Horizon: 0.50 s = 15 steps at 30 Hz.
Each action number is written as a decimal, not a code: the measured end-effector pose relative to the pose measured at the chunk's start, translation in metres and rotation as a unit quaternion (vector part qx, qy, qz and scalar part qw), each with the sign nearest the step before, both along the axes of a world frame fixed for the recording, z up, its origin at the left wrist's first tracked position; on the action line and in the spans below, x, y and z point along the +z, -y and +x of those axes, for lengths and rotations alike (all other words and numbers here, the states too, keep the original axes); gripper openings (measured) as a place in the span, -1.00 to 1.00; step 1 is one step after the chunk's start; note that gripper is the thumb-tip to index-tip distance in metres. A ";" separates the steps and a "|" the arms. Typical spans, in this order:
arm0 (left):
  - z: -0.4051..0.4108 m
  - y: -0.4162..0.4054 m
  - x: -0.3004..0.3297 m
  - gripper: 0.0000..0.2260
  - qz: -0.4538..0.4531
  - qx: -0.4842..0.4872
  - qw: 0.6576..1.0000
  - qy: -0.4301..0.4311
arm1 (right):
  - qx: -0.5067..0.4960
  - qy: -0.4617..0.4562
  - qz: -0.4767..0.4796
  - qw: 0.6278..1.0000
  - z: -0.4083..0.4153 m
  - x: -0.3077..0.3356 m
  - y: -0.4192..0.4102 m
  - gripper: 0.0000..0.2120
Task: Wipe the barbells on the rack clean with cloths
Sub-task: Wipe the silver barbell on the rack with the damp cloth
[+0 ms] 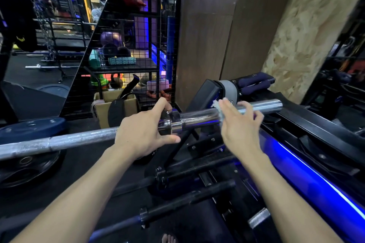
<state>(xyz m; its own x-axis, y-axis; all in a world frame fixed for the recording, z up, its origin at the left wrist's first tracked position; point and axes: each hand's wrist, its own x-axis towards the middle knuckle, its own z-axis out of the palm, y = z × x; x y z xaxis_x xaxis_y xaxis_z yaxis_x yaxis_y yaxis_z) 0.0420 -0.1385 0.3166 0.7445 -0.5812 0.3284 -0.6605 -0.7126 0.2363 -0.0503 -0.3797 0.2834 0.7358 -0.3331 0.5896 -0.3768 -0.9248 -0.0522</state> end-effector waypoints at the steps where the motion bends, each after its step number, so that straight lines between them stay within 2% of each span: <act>1: -0.001 0.001 0.000 -0.34 0.002 0.001 1.000 0.006 | -0.015 0.008 0.008 1.000 0.000 0.000 0.002 -0.48; 3: 0.001 0.002 0.000 -0.33 0.010 -0.003 1.000 0.008 | -0.001 0.029 -0.011 1.000 0.004 -0.001 -0.016 -0.50; 8: 0.005 0.002 -0.005 -0.33 0.000 0.005 1.000 0.012 | 0.128 0.054 -0.063 0.988 0.011 -0.014 -0.078 -0.47; 11: 0.009 0.001 -0.007 -0.28 0.013 0.004 1.000 -0.001 | 0.090 0.032 -0.095 0.991 0.012 -0.011 -0.050 -0.47; 15: 0.010 0.001 -0.005 -0.30 0.007 -0.012 1.000 -0.012 | -0.002 0.044 -0.021 0.999 0.009 -0.004 -0.017 -0.51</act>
